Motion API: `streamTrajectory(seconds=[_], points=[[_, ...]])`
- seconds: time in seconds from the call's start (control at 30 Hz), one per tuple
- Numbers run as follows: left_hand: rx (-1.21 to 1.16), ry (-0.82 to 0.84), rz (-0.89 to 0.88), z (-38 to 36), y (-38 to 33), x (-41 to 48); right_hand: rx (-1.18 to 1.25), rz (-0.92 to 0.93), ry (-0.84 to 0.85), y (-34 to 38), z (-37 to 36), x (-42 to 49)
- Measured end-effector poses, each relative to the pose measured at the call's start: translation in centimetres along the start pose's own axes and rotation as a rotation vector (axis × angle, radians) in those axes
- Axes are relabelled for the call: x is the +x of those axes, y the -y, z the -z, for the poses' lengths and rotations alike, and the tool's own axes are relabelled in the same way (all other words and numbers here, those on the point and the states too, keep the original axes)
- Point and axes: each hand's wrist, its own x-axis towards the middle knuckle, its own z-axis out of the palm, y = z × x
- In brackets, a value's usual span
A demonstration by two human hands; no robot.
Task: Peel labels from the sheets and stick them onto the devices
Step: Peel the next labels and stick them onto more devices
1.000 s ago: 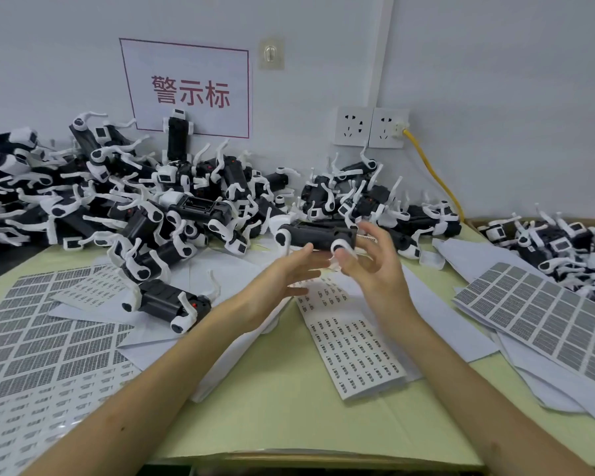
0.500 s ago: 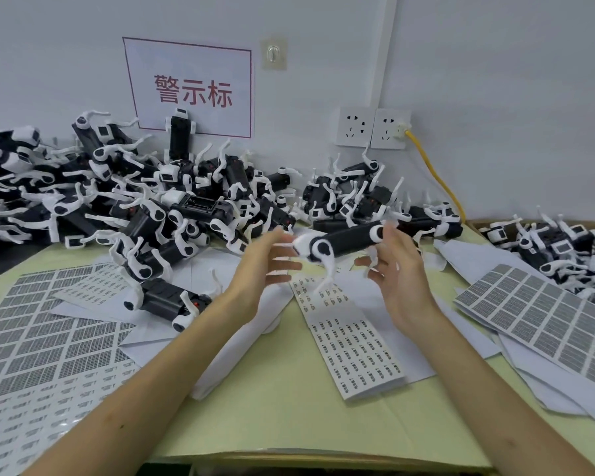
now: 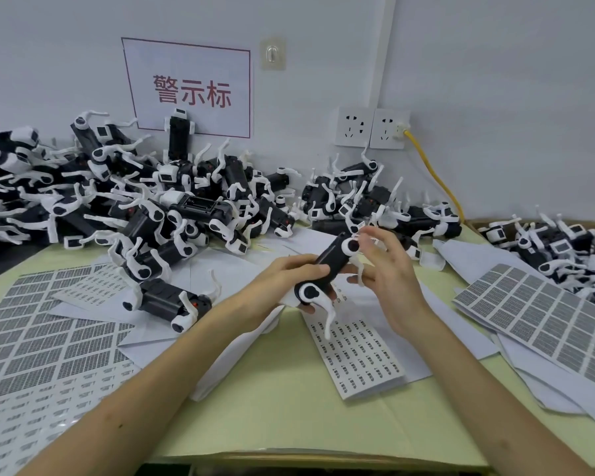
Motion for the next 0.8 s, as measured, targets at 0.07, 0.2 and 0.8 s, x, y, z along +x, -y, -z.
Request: streamTrajectory(seconds=[0.07,0.2,0.8], points=[[-0.021,-0.041,-0.029,0.1,0.0,0.2,0.011,-0.014,-0.069,0.2,0.3,0.3],[-0.094,-0.130,-0.071,0.6,-0.1,0.2,0.037,-0.023,-0.182,0.4,1.2,0.5],[-0.064,-0.176,-0.085,-1.1,0.4,-0.2,-0.117,0.018,0.108,-0.1,-0.6,-0.8]])
